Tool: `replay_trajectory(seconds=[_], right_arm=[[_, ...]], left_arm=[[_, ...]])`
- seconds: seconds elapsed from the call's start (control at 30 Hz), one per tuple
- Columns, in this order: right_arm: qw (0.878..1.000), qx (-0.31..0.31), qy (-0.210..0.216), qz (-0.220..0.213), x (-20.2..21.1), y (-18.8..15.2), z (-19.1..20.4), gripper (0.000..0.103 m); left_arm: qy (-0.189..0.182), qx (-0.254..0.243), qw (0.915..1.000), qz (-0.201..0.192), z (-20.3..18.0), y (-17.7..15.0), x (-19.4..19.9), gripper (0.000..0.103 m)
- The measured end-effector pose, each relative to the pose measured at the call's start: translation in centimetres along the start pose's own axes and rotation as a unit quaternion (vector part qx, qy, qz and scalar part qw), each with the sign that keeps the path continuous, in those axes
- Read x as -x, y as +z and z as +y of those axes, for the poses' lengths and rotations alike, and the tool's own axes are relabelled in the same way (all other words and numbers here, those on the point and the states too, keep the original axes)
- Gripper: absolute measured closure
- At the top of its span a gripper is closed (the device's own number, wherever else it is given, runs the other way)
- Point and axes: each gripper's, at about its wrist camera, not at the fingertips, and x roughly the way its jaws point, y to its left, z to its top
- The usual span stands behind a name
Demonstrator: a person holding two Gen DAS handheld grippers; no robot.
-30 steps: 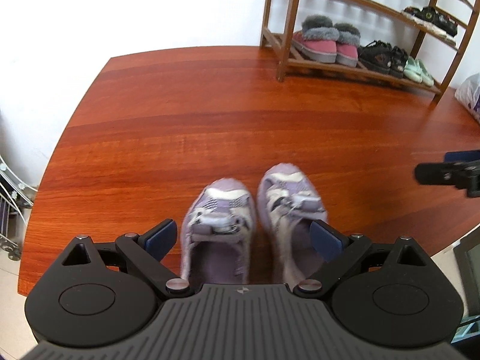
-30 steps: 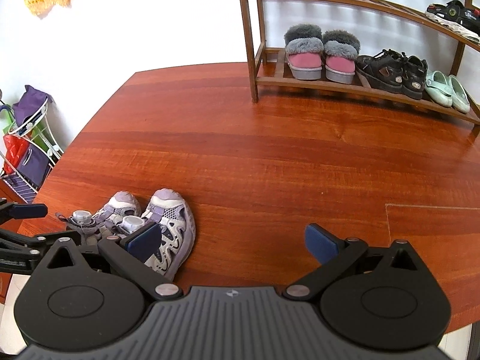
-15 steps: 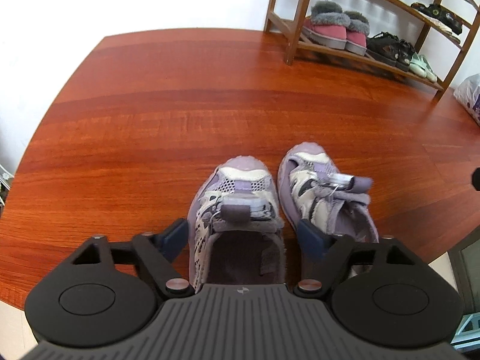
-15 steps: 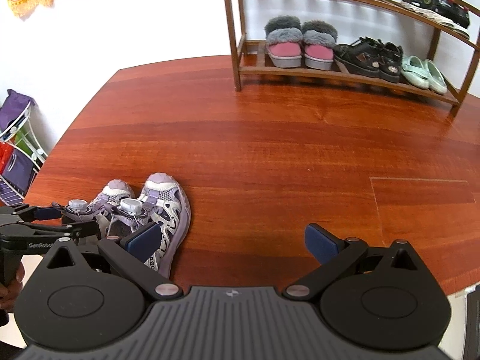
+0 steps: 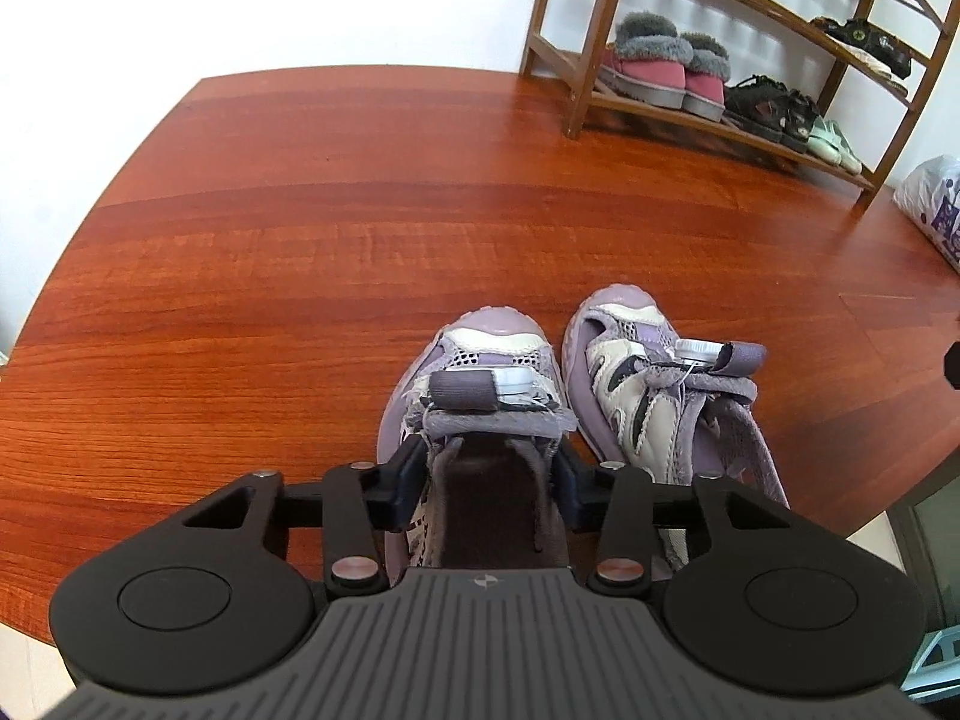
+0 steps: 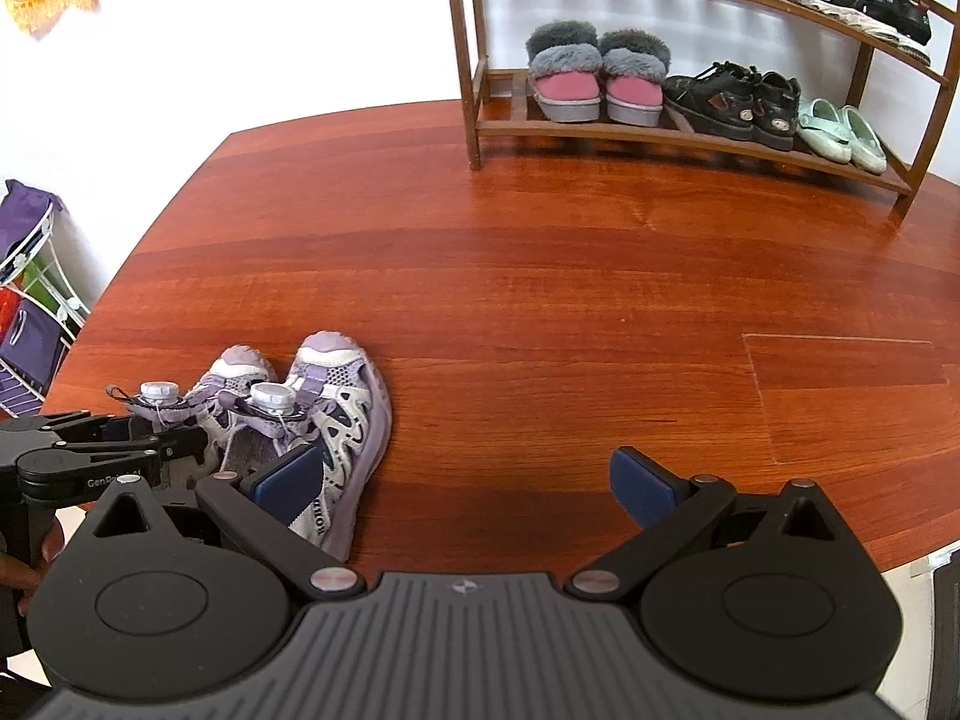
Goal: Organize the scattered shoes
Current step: 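Lower both tools toward the lilac sneakers on the floor, then grasp one lilac sneaker's heel with the left tool while the right tool grasps the other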
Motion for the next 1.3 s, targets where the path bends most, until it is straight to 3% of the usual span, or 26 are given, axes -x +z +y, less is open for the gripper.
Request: replay_trajectory(seconds=[0.63,0.83,1.03,1.13,1.3], right_arm=[[0.997,0.011,0.076,0.007,-4.6,0.8,7.0,0.001],[0.998,-0.004,0.058,0.007,-6.9,0.4,8.8,0.002],[0.999,0.006,0.038,0.02,-9.4,-0.4,10.1,0.009],[0.999,0.008,0.027,0.027,-10.1,-0.8,9.7,0.017],[1.0,0.008,0.01,0.021,-10.0,-0.9,8.4,0.018]], left_arm=[[0.04,0.042,0.9982,-0.016,2.1,0.8,5.6,0.061],[0.052,0.055,0.997,-0.017,2.6,0.4,7.4,0.061],[0.06,0.062,0.9961,-0.018,2.9,-0.1,8.4,0.06],[0.061,0.066,0.9958,-0.018,2.9,-0.4,8.6,0.06],[0.061,0.072,0.9954,-0.016,2.9,-0.4,8.3,0.06]])
